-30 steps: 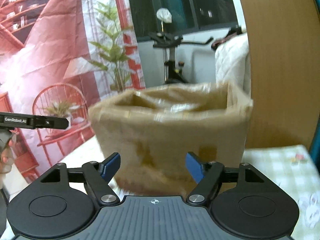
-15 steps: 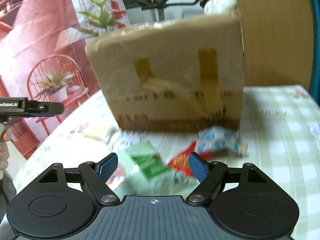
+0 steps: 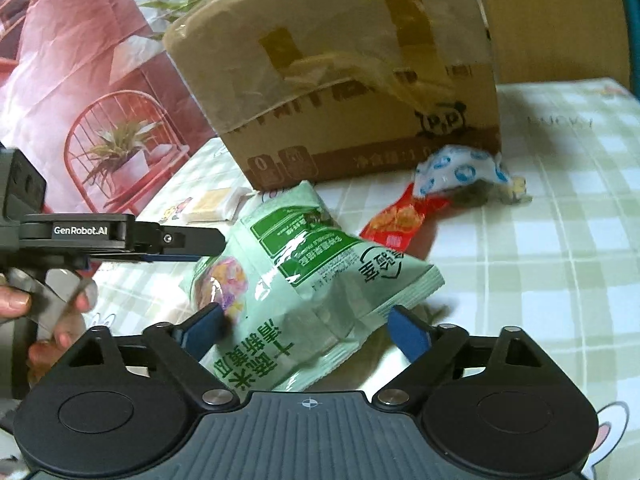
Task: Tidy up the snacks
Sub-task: 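Move both tools back down to the large green bag, then grasp the large green rice-cracker bag with both tools from opposite sides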
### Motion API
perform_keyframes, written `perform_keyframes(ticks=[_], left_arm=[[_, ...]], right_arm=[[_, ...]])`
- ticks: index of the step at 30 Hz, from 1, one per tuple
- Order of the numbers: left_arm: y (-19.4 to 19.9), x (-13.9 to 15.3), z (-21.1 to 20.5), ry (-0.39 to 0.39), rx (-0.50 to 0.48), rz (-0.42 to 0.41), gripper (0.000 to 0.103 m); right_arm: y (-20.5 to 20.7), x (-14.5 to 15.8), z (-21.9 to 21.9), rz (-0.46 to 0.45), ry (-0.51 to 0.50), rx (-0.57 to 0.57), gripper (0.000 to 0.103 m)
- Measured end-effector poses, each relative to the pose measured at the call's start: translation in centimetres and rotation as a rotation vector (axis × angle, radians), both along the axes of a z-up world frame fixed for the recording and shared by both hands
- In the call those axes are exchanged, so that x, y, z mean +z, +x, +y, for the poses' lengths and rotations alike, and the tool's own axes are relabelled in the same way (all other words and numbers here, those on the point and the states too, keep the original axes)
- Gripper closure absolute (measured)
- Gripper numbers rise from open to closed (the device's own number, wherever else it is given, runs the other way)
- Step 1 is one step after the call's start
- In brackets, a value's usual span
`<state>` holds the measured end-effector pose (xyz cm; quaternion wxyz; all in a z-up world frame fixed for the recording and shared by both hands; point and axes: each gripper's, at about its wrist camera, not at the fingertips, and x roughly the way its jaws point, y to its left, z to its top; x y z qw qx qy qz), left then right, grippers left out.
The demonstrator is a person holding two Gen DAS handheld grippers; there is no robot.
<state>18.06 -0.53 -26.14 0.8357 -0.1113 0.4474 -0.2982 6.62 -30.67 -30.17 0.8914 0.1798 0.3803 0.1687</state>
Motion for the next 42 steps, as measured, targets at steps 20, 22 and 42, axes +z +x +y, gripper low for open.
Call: perform_keyframes(ticks=[20,22,42], left_arm=[[-2.5,-1.3,-1.1,-0.064,0.024,-0.027,0.044],[-3.0,-1.1,-1.1,-0.055,0.016,-0.044,0.047],[-5.6,-0.3,-1.2,0.027,0.039,-0.116,0.060]], right_arm=[[-0.1,0.3,-1.1,-0.005,0.007,-0.070,0.063],[-0.1,0.3,-1.1,-0.004,0.007,-0.067,0.064],[-0.5,-0.4,-1.3,0.014,0.004,-0.087,0.041]])
